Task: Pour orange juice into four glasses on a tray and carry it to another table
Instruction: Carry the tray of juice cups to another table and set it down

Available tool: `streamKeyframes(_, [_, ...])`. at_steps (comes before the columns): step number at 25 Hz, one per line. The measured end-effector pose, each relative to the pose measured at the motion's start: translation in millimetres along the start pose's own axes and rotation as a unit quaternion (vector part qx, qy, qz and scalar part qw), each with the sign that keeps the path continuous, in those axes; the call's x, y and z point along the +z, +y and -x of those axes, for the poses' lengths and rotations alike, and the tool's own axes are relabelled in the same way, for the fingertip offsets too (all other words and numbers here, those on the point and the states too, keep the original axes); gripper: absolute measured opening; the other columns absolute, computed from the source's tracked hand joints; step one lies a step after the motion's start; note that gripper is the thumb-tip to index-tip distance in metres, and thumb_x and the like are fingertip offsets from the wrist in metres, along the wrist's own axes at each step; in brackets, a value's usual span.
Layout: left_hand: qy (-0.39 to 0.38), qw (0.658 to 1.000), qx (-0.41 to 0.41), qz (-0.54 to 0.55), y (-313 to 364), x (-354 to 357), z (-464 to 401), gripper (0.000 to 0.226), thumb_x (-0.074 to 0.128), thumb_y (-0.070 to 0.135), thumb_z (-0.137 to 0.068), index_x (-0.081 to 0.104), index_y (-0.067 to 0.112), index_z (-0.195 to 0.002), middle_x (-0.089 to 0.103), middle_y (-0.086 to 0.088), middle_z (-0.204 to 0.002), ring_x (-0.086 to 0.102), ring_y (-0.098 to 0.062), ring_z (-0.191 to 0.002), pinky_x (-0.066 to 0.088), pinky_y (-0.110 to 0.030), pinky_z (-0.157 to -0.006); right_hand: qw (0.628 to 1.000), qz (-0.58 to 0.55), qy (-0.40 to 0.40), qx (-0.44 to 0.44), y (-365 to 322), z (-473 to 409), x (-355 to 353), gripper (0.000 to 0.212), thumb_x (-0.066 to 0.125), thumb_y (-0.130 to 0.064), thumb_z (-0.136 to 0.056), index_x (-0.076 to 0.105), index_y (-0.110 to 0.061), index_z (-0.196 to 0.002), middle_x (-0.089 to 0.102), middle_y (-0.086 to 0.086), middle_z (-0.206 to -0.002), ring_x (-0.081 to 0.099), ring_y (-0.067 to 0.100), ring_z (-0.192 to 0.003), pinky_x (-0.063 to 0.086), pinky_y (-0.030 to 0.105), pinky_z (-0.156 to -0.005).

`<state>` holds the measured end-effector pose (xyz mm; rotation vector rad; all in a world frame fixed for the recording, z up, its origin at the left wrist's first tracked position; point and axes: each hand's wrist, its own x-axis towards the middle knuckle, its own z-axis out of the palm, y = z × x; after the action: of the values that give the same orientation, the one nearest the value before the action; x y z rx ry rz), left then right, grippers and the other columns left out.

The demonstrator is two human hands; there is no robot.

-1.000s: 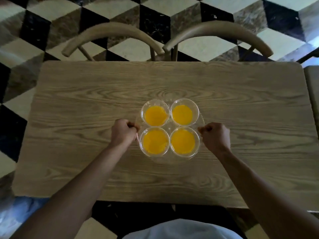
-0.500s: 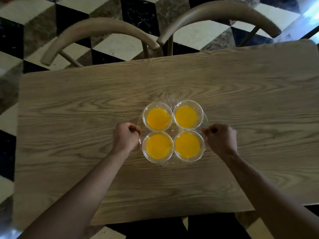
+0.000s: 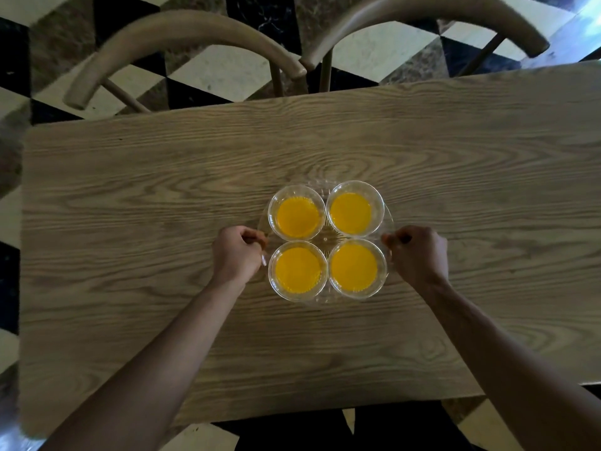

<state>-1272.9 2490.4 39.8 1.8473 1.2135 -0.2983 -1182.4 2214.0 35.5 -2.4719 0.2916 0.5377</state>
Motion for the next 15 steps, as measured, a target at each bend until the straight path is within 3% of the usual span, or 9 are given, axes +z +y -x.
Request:
streamKeyframes(4, [0.006, 1.0, -0.003, -0.002, -1.7, 0.4, -1.4, 0.029, 0.06, -0.011, -0.095, 0.076, 0.013, -0.09, 0.076, -0.001, -0.079, 0.065, -0.002, -0.049, 0.052, -0.017, -0.045, 1.0, -0.003, -0.006, 0.005, 0.2, -3.3, 2.6, 0.028, 0.074, -0.031, -0.088, 0.075, -0.009, -0.071, 0.07, 0.002, -0.063, 0.066, 0.02, -0.064, 0.046, 0.022, -0.056])
streamKeyframes(8, [-0.002, 1.0, -0.003, 0.011, -1.2, 0.9, -3.3, 0.028, 0.059, -0.012, -0.095, 0.077, 0.01, -0.092, 0.078, -0.007, -0.082, 0.069, -0.014, -0.059, 0.063, -0.037, -0.066, 1.0, 0.011, -0.001, -0.001, 1.3, -6.1, 3.4, 0.029, 0.073, -0.029, -0.088, 0.074, -0.007, -0.07, 0.068, 0.003, -0.062, 0.065, 0.022, -0.064, 0.036, 0.017, -0.052])
streamKeyframes(12, [0.0, 1.0, 0.014, -0.004, -3.0, 1.9, -4.8, 0.039, 0.057, -0.014, -0.092, 0.073, 0.018, -0.079, 0.077, -0.003, -0.077, 0.069, -0.017, -0.059, 0.06, -0.038, -0.063, 1.0, 0.013, -0.003, -0.021, 2.5, -7.6, 5.1, 0.027, 0.072, -0.03, -0.087, 0.075, -0.009, -0.071, 0.072, 0.005, -0.065, 0.069, 0.024, -0.065, 0.048, 0.028, -0.058])
streamKeyframes(15, [0.004, 0.999, 0.027, -0.02, -4.6, 2.0, -4.9, 0.037, 0.059, -0.014, -0.091, 0.075, 0.017, -0.081, 0.076, 0.001, -0.077, 0.069, -0.014, -0.06, 0.061, -0.034, -0.062, 1.0, 0.007, -0.01, -0.023, 2.6, -9.1, 5.0, 0.027, 0.071, -0.029, -0.086, 0.073, -0.008, -0.069, 0.071, 0.005, -0.062, 0.069, 0.026, -0.063, 0.057, 0.036, -0.061])
